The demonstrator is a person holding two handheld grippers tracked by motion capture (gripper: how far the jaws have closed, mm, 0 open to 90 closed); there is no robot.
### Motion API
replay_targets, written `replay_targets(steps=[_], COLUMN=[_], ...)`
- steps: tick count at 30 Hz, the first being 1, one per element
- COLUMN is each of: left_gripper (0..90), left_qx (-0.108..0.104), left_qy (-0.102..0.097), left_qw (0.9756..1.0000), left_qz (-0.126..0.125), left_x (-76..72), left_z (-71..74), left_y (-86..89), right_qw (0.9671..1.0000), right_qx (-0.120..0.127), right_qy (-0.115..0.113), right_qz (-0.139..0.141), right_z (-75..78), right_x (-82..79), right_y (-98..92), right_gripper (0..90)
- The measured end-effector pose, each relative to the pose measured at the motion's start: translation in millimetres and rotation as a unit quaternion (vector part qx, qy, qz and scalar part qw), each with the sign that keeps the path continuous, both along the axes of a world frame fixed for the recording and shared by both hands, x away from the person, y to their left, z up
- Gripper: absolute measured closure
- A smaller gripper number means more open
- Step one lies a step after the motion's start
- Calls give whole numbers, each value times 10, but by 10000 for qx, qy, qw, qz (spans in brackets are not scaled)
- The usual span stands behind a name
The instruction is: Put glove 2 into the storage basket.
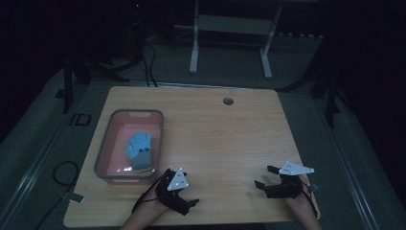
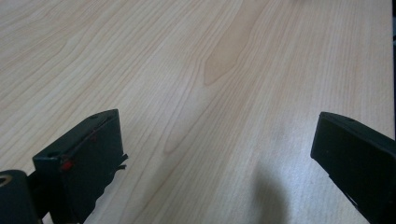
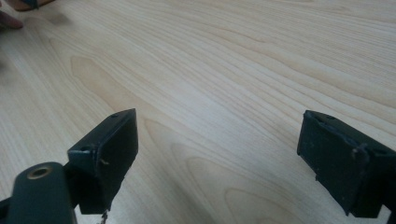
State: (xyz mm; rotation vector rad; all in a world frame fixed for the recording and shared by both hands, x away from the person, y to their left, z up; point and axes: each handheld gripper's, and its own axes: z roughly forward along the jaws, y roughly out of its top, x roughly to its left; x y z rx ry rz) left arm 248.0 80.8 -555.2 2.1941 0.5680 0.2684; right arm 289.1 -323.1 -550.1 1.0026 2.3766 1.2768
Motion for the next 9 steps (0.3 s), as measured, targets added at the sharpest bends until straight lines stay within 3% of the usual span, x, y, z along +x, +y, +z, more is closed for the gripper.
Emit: replay_targets(steps=[4,9], left_gripper=[27,27], left_qx=[34,-48], left_qy=[-50,36], left_qw=[10000,10000], left_qz=[-7,-34], left_x=[-3,-5], left_z=[-5,-7], left_y=[-4,12], right_qw=[9995,9991], right_qx=[-48,-26], right_qy=[170,147], right_qz=[-244,-387], right_z=[-29,-19], right_x=[49,59], right_y=[-7,-24], right_gripper=[124,124])
